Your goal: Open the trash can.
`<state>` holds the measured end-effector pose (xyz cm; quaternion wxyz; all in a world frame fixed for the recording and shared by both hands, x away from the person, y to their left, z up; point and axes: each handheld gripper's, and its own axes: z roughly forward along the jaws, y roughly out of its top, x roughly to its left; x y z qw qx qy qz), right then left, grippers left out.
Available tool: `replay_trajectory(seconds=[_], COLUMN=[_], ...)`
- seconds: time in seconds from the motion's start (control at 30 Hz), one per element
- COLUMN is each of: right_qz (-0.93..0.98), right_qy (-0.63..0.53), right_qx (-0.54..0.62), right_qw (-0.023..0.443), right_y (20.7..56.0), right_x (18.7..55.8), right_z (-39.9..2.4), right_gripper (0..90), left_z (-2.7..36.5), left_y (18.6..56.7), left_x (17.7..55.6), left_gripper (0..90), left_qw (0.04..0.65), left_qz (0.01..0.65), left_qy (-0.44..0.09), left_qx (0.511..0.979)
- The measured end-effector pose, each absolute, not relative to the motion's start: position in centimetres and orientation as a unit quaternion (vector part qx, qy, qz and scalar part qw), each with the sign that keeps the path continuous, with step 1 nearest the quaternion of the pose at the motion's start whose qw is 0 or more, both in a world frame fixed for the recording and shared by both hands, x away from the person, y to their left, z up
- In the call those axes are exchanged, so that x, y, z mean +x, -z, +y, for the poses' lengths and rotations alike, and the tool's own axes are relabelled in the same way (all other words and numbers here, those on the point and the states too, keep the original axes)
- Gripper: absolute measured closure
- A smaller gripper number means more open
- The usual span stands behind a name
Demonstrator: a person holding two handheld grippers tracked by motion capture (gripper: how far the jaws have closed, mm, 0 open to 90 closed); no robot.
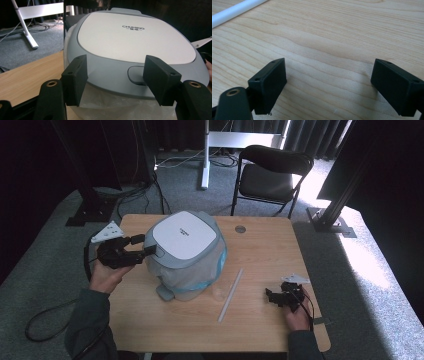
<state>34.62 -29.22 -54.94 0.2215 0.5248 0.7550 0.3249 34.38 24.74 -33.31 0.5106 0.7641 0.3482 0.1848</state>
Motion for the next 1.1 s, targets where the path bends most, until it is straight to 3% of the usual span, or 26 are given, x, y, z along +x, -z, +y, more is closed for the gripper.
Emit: replay_trajectory(seconds=[1.1], right_qz=[0.757], right_qy=[-0.325], right_qx=[0.522], right_qw=[0.221], right_y=[54.94], right_x=[34.63], right_z=[-29.11], right_gripper=[12.1], left_z=[24.61], left_y=[33.09], left_x=[34.22], left_gripper=[41.2], left_qw=[0.498], left_qz=[0.349], left_qy=[-0.204], left_qx=[0.767])
